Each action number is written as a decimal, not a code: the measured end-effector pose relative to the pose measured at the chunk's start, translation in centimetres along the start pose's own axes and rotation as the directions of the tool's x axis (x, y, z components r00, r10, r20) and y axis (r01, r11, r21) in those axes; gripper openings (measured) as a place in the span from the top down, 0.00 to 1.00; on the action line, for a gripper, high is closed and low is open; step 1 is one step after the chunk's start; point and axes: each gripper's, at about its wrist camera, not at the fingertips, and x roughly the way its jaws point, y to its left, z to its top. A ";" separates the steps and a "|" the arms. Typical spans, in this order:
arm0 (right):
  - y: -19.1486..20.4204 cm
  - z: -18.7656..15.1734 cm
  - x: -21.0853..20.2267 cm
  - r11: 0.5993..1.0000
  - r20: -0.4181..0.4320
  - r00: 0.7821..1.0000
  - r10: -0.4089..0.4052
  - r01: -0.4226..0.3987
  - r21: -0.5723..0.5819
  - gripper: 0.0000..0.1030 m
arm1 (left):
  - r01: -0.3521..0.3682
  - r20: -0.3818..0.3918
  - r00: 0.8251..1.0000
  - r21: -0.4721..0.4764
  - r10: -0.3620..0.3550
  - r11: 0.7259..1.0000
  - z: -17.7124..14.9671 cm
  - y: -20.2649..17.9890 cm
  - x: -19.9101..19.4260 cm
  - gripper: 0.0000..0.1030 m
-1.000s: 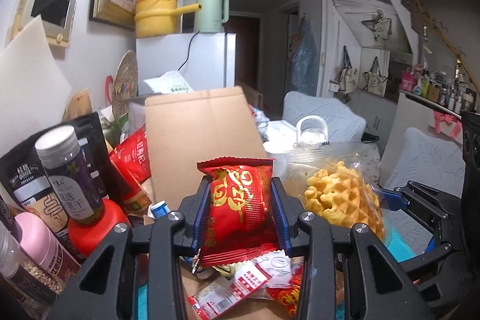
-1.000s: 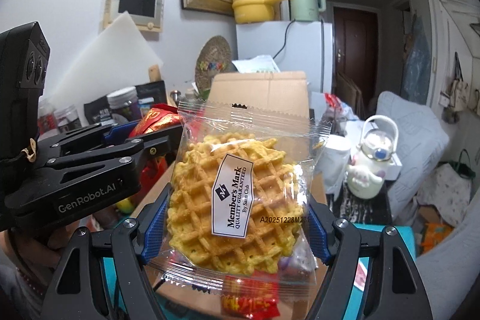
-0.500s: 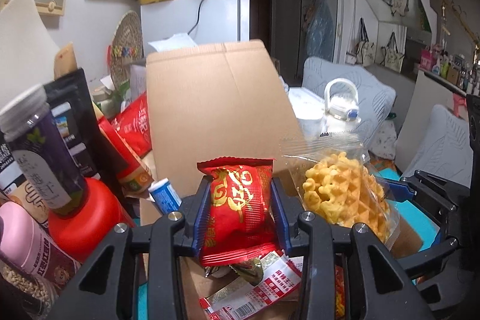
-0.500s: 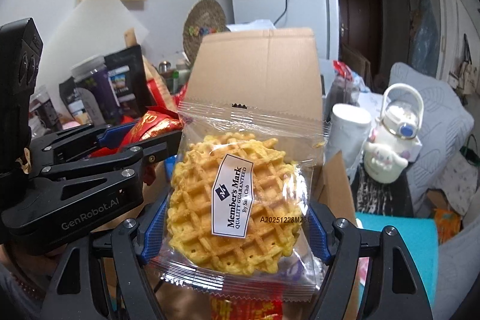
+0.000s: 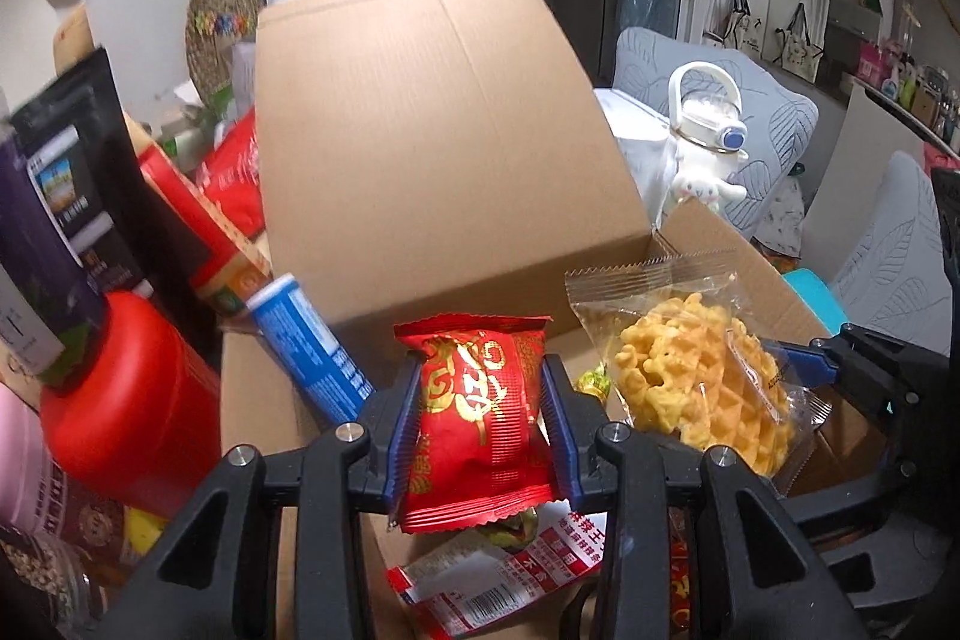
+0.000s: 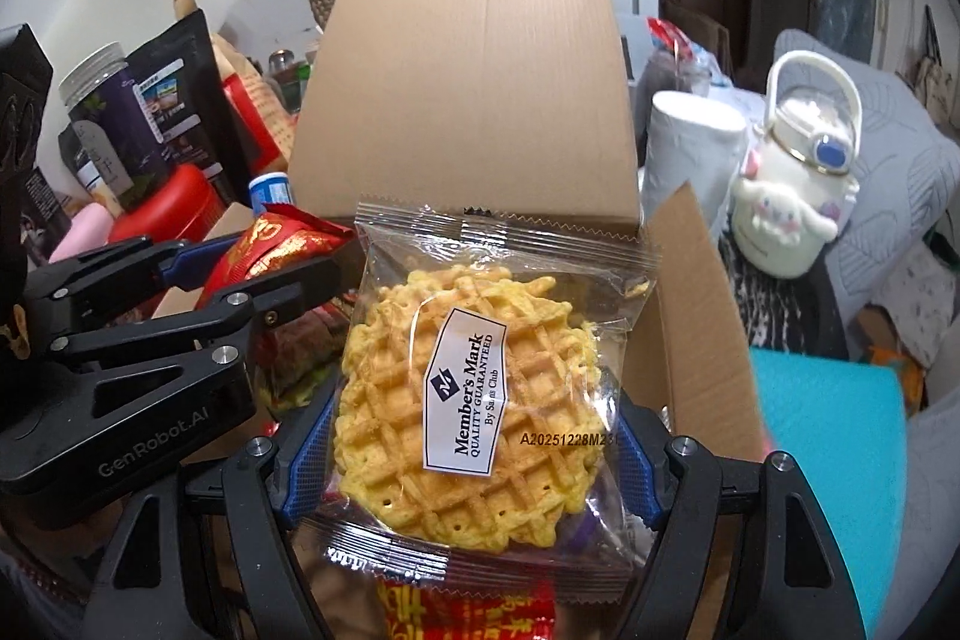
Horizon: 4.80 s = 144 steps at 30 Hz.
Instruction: Organize snacks
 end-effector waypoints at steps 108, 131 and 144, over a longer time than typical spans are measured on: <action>9.2 -15.5 -25.4 0.962 0.270 0.924 -0.271 0.252 0.106 0.09 | 0.068 0.194 0.979 -0.003 -0.066 0.998 -14.1 -2.6 -25.5 0.27; 7.6 -16.2 -24.9 0.965 0.262 0.930 -0.258 0.233 0.121 0.09 | 0.066 0.186 0.980 0.013 -0.067 0.998 -14.0 -3.4 -24.8 0.27; 6.9 -16.7 -24.9 0.948 0.239 0.921 -0.307 0.276 0.156 0.09 | 0.091 0.145 0.985 0.038 -0.096 0.995 -14.4 -4.2 -23.8 0.27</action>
